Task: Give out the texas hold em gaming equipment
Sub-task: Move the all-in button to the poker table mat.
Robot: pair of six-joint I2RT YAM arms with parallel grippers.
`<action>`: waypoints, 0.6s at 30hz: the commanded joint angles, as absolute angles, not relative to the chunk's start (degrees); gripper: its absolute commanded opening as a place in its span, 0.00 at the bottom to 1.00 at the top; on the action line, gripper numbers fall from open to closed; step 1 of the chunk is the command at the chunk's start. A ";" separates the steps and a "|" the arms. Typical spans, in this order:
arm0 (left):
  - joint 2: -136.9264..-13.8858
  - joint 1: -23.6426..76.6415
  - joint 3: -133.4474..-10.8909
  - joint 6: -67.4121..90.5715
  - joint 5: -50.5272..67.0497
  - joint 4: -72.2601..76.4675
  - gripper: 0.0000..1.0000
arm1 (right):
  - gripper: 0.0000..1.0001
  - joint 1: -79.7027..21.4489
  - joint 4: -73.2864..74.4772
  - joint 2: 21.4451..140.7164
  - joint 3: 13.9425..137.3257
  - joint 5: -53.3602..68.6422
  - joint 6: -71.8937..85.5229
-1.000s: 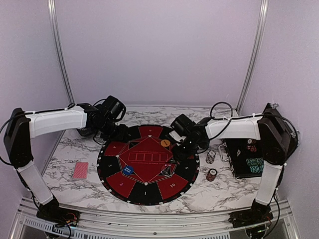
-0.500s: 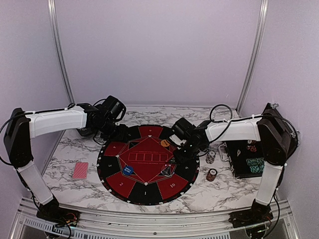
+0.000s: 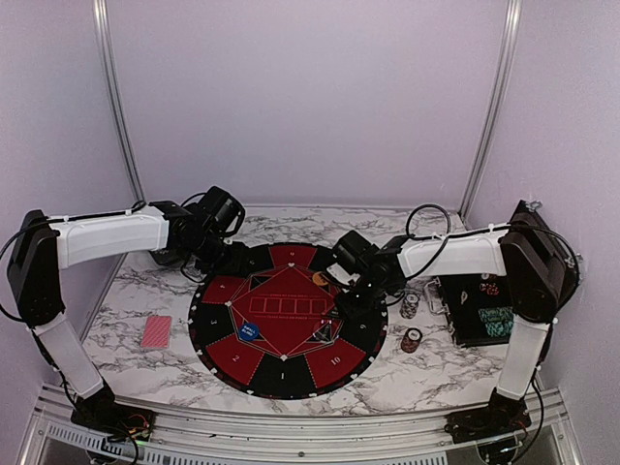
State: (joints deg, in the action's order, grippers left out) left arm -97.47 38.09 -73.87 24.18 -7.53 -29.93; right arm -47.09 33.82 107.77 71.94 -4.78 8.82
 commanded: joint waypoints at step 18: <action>-97.07 37.97 -73.43 23.83 -7.47 -30.89 0.60 | 0.33 -47.54 30.46 111.31 71.82 -5.59 8.34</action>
State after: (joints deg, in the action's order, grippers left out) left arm -97.47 38.09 -73.84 24.18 -7.53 -29.93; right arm -47.09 32.25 109.69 70.94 -4.40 8.71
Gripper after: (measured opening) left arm 0.596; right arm 0.332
